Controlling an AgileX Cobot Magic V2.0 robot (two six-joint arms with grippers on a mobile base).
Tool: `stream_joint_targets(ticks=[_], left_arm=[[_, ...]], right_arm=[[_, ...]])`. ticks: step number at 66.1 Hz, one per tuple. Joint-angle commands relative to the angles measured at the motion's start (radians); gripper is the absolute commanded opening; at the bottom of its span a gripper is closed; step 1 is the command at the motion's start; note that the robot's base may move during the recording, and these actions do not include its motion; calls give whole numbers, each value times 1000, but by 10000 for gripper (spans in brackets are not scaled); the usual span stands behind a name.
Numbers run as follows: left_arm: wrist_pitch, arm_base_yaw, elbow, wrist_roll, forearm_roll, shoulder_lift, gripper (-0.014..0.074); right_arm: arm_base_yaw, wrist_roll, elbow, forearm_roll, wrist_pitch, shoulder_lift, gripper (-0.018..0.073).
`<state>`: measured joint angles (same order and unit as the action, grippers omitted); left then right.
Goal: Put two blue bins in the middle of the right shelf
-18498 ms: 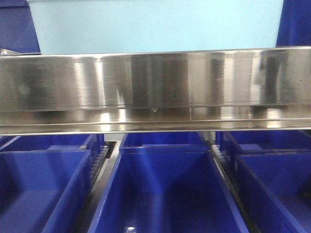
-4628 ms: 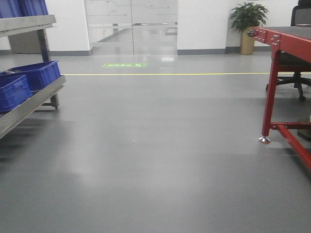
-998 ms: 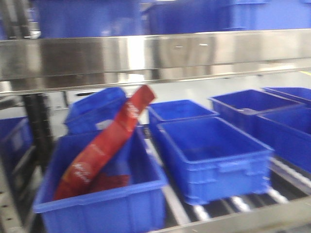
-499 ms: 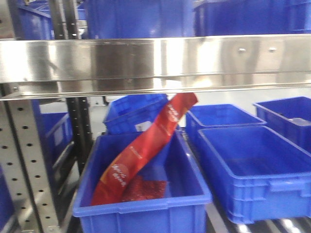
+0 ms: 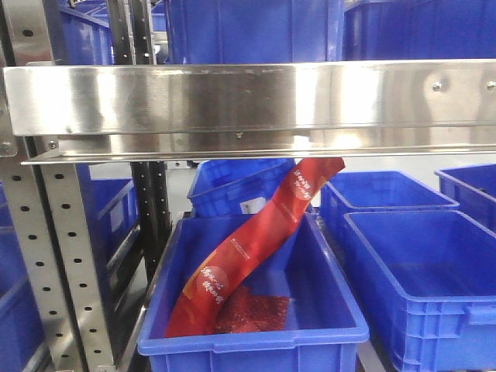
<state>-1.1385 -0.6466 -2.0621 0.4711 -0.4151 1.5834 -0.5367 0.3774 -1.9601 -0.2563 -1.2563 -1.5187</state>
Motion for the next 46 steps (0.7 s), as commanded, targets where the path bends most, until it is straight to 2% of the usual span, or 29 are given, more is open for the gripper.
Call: stream_joint_targets(ticks=[1,46], left_arm=[[142,-15,-16,11,68,-11,-111],[142,-15,-16,11,68,-11,-111]], right_arm=[[-13,-19,-16,51,279,15,-165],[-13,-19,-16,51,279,15,-165]])
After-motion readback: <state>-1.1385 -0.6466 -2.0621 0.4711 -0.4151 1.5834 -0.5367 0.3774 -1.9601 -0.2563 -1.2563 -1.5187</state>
